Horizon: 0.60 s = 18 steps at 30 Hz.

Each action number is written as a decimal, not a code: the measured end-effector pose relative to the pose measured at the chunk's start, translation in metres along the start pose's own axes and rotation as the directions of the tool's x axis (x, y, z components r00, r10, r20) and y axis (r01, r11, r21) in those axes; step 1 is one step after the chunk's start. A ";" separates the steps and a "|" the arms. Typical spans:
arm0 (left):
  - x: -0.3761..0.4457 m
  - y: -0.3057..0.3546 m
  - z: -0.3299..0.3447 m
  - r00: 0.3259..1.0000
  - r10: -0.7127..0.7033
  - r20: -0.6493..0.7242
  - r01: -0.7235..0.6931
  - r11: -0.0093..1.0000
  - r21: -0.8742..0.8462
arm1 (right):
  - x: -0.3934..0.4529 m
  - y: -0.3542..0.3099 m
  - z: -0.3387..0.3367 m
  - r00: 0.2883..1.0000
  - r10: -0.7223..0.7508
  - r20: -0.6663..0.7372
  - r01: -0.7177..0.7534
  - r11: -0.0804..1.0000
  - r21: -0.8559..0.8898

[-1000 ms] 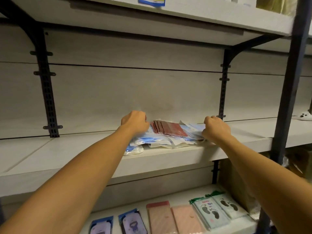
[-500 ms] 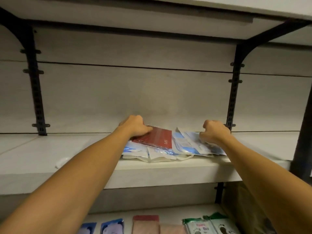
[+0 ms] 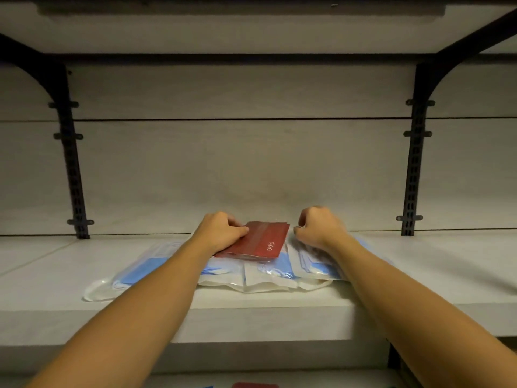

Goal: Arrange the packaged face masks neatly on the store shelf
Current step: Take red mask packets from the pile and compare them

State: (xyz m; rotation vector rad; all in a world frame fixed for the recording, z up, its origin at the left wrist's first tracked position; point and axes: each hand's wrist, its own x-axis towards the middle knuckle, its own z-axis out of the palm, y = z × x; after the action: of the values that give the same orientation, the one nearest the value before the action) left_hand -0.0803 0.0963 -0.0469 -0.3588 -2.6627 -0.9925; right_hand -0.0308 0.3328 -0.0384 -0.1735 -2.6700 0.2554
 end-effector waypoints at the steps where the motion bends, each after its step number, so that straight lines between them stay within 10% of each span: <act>1: 0.001 -0.001 0.000 1.000 -0.008 -0.018 0.008 1.000 -0.022 | 0.001 -0.002 0.004 1.000 -0.015 0.015 0.015 1.000 0.006; 8: 0.004 -0.004 -0.002 0.989 -0.091 -0.118 0.073 0.986 -0.147 | 0.010 -0.012 0.007 0.981 -0.048 0.189 0.032 0.996 0.089; 18: 0.008 -0.014 -0.007 0.972 -0.118 -0.203 0.065 0.966 -0.249 | 0.004 -0.024 0.009 0.979 -0.032 0.201 -0.107 0.759 0.642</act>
State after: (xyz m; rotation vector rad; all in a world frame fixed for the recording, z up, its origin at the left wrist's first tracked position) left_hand -0.0914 0.0823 -0.0479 -0.1647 -2.3878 -1.3092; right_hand -0.0402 0.3090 -0.0395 0.0266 -2.5871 1.2542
